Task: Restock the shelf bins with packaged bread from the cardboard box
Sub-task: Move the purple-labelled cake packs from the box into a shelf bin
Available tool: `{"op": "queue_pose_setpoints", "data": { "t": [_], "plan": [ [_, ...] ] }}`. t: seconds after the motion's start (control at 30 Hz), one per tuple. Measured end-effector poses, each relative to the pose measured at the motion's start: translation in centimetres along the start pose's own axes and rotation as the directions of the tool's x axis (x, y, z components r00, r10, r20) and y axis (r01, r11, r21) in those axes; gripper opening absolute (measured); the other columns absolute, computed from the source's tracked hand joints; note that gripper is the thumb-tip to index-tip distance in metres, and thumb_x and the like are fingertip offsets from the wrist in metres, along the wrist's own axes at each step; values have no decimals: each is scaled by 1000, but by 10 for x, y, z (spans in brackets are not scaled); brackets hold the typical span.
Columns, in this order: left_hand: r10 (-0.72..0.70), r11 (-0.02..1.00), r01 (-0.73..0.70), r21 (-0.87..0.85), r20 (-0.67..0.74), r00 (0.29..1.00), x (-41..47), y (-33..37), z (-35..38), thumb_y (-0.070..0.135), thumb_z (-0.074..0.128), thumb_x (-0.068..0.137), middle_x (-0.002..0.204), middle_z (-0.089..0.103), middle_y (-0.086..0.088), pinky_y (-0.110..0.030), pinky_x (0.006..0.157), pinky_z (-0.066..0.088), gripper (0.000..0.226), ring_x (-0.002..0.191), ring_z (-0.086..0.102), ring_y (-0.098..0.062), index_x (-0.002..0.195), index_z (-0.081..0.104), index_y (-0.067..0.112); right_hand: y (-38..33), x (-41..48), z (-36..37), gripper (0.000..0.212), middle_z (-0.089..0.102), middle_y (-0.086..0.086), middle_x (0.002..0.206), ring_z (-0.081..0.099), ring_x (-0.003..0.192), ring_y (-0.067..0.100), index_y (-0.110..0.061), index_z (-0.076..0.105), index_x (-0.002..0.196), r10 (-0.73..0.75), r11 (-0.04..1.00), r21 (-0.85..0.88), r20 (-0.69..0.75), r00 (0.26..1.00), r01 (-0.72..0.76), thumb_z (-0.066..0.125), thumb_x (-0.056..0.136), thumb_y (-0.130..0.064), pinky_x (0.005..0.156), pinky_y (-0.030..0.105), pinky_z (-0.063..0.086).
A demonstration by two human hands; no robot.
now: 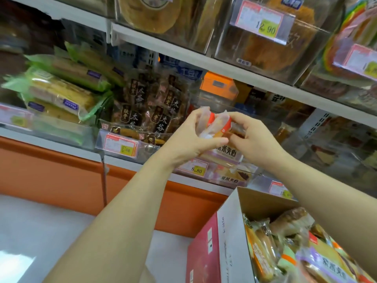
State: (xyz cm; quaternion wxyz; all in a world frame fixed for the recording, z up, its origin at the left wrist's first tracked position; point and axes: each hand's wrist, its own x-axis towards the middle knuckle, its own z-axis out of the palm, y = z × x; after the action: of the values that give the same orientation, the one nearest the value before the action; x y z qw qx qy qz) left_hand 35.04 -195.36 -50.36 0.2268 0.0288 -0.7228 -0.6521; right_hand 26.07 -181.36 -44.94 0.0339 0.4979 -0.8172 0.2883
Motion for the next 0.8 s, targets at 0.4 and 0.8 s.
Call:
{"op": "queue_pose_setpoints", "data": {
  "t": [0.4,0.8],
  "plan": [
    [-86,989,60,-137,-190,978,5,-6,-15,38,78,65,128,57,-5,-46,97,49,77,114,60,-23,133,44,23,25,-34,30,83,56,-9,130,55,119,10,-36,33,137,373,747,575,51,927,-332,74,65,-50,91,32,52],
    [-237,865,222,-451,25,971,6,-8,-8,26,72,70,100,72,-10,-35,70,60,44,86,72,-22,108,55,14,21,-33,31,42,69,3,114,66,106,22,-20,51,128,423,393,844,186,887,-365,59,87,-27,90,43,52]
  ]
}}
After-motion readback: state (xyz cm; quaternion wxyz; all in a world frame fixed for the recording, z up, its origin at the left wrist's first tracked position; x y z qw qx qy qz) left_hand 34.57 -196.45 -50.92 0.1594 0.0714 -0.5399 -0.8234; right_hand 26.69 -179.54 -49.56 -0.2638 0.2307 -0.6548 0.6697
